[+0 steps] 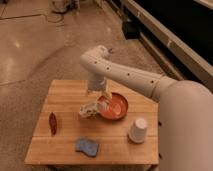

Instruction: Knock the bottle over

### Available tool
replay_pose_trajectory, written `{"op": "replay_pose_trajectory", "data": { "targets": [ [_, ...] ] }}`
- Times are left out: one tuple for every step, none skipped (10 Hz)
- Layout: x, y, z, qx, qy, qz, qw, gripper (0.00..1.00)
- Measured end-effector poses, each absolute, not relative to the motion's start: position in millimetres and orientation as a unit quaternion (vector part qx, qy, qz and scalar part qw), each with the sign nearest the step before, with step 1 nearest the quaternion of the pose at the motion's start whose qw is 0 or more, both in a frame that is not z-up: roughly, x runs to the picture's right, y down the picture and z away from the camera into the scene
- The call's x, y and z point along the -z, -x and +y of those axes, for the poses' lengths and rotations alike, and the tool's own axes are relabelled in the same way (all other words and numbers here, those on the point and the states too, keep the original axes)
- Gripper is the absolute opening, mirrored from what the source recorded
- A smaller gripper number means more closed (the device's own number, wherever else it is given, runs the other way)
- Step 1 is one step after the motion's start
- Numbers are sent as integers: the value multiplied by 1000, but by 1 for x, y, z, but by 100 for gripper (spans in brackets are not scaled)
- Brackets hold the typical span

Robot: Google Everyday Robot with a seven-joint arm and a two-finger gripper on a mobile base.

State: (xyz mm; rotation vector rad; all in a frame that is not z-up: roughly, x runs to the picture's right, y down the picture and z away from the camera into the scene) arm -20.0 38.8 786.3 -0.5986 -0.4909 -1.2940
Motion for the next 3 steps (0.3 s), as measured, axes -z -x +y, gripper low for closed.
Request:
{"op": "replay_pose_trajectory", "data": {
  "targets": [
    [-790,4,37,579,275,-218,736,80],
    [-792,-5,36,575,276,-216,740,80],
    [-794,-11,34,571,274,-213,744,80]
  ]
}}
